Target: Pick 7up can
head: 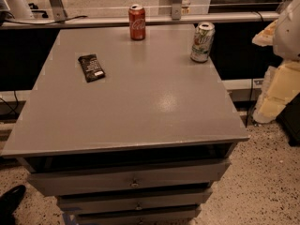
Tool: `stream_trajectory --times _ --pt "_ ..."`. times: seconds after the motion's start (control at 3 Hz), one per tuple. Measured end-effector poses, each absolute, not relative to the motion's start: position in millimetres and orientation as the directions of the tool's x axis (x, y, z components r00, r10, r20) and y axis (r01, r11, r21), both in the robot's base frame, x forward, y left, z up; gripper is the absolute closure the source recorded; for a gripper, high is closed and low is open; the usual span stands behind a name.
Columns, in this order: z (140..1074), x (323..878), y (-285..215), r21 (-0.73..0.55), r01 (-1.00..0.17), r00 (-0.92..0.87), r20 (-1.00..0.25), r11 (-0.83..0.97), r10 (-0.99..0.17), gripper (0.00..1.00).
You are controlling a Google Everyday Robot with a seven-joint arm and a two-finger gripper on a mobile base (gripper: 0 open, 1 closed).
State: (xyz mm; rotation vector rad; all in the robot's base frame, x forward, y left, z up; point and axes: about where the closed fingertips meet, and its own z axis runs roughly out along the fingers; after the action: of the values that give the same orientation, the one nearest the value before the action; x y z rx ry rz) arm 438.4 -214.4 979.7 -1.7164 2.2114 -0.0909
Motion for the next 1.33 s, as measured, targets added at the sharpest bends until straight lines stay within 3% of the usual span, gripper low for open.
stream_trajectory --times 0.67,1.33 --pt "954 499 -233 -0.296 -0.89 -0.242 -0.336 0.346 -0.91 0.0" --pt "944 613 -265 -0.352 -0.766 -0.314 -0.526 0.538 -0.791 0.0"
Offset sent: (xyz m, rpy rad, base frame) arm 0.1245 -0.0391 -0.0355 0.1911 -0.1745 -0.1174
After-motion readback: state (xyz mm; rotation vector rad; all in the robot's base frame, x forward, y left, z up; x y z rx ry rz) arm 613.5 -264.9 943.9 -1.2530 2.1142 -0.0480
